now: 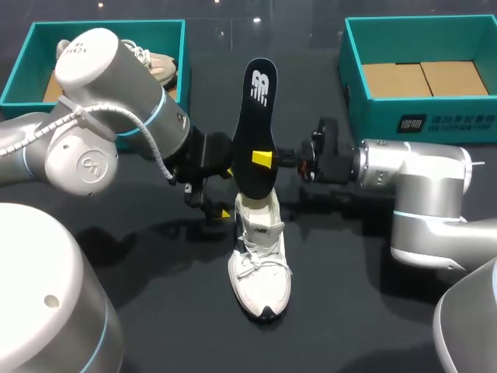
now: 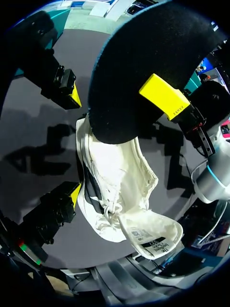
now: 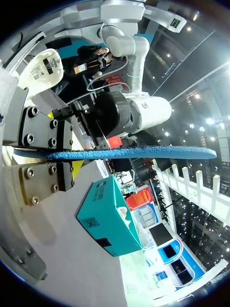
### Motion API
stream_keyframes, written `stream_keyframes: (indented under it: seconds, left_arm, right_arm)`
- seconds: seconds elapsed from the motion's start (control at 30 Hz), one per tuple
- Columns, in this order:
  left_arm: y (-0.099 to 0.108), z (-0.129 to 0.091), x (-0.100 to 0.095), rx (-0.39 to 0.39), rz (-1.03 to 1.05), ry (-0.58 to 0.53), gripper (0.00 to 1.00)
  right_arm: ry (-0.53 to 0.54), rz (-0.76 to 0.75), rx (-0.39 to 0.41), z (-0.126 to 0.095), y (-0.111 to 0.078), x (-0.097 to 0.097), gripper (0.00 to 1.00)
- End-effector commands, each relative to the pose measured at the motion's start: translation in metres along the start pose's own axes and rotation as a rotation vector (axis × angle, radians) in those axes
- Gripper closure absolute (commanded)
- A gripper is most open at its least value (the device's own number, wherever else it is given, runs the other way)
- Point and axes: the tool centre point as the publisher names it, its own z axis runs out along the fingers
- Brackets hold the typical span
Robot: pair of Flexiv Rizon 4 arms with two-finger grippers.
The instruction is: Take the shoe out of the shoebox, open the shoe tongue, remove and reinsert the insole, then place the shoe into the shoebox
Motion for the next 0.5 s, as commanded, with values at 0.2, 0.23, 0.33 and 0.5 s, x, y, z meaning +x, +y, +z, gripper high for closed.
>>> stream_keyframes:
  seconds: [0.2,0.23,0.33,0.5]
  left_arm:
    - [0.000,0.001,0.000,-0.002,0.000,0.000,0.00]
    - [0.000,0.001,0.000,-0.002,0.000,0.000,0.00]
    - [0.000,0.001,0.000,-0.002,0.000,0.000,0.00]
    - [0.000,0.001,0.000,-0.002,0.000,0.000,0.00]
  right_arm:
    - [0.008,-0.006,0.018,-0.002,-0.009,0.005,1.00]
    - [0.006,-0.007,0.021,-0.002,-0.010,0.006,1.00]
    - [-0.004,-0.011,0.038,-0.002,-0.012,0.007,1.00]
    - [-0.005,-0.004,0.051,-0.002,-0.016,0.007,1.00]
